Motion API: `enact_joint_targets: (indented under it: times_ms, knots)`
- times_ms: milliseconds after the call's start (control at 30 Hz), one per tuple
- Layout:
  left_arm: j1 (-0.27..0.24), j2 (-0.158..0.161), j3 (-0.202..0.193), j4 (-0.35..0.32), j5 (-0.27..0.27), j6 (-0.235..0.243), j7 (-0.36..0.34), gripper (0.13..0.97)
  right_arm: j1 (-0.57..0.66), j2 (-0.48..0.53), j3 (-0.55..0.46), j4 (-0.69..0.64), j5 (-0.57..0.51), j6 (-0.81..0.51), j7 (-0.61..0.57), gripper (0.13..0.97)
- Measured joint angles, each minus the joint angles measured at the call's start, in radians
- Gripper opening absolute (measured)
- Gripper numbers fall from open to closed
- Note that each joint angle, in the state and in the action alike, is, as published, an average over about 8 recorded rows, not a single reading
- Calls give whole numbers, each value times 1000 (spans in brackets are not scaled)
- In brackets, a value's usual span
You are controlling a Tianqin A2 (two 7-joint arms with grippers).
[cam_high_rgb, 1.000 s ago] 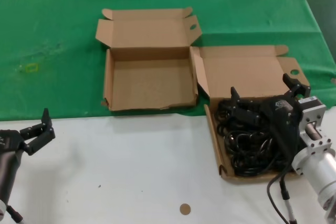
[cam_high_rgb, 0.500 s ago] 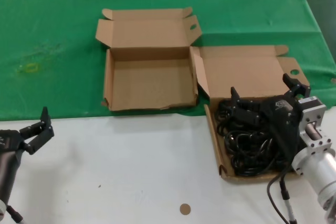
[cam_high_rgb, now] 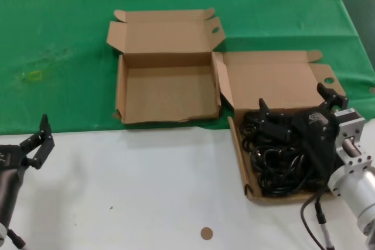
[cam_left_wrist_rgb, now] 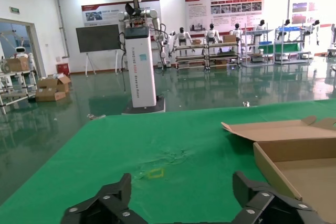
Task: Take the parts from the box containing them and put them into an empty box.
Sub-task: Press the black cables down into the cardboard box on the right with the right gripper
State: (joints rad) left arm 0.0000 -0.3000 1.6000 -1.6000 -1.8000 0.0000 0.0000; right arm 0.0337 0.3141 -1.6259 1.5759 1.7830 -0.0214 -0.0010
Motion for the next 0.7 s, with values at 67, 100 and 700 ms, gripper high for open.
enact_joint_targets:
  times_ms: [67, 100, 700]
  knots:
    - [0, 0, 0, 0, 0, 0, 0, 752, 0, 11, -6, 1, 2, 4, 3, 966]
    - [0, 0, 0, 0, 0, 0, 0, 727, -1, 19, -10, 2, 5, 8, 5, 966]
    - [0, 0, 0, 0, 0, 0, 0, 363, 68, 411, -246, 1, 185, 67, 32, 966]
